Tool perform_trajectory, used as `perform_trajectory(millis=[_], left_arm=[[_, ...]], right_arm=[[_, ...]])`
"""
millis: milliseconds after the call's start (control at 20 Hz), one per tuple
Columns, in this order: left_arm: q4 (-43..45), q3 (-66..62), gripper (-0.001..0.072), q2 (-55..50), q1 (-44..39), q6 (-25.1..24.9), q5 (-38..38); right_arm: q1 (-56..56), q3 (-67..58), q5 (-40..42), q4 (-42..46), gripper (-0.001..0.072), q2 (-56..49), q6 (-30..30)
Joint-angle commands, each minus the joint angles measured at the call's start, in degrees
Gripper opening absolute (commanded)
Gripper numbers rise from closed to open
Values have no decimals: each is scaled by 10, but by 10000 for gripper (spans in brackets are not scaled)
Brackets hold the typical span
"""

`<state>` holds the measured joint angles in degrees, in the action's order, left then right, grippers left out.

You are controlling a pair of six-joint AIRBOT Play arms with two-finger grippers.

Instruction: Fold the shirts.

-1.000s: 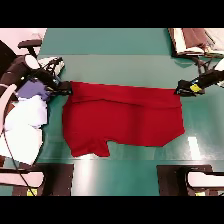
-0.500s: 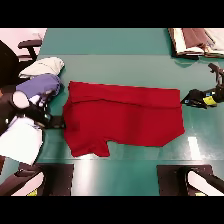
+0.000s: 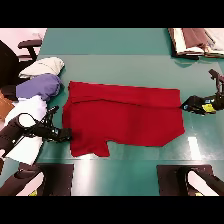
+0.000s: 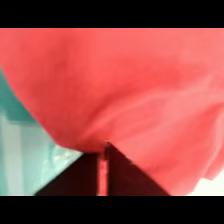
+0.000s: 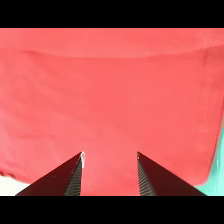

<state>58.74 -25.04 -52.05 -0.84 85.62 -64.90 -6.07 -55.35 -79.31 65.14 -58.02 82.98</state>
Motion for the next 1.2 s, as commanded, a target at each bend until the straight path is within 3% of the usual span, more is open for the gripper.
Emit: perform_trajectory(millis=[0, 150, 200, 250, 400, 550, 600, 650, 750, 950, 1150], left_arm=[[-22, -7, 26, 5, 0, -6, 9], [-19, -51, 26, 18, 0, -7, 1], [-20, -63, 26, 20, 0, -6, -2], [-20, -73, 26, 21, 0, -6, -2], [-21, -79, 26, 23, 0, -6, -1], [-19, -79, 26, 23, 0, -6, -1], [-16, -79, 26, 23, 0, -6, -3], [-8, -79, 26, 23, 0, -6, -9], [24, -80, 25, 24, 0, -6, -39], [68, -84, 24, 101, 0, 10, -122], [38, -97, 24, 183, 0, 31, -220]], right_arm=[[-25, 5, -50, 45, 387, 2, -2], [-84, 76, -77, 74, 389, 21, -1], [-108, 118, -77, 67, 410, 29, -1], [-125, 158, -72, 56, 481, 35, -2], [-135, 266, -22, -21, 473, 29, -34], [-93, 294, 36, -81, 446, -7, -38], [-72, 290, 56, -86, 396, -21, -38], [-49, 283, 68, -81, 291, -34, -38], [-10, 257, 65, -56, 13, -52, -38], [16, 207, -17, 49, 11, 1, -19], [15, 142, -121, 135, 11, 107, 2]])
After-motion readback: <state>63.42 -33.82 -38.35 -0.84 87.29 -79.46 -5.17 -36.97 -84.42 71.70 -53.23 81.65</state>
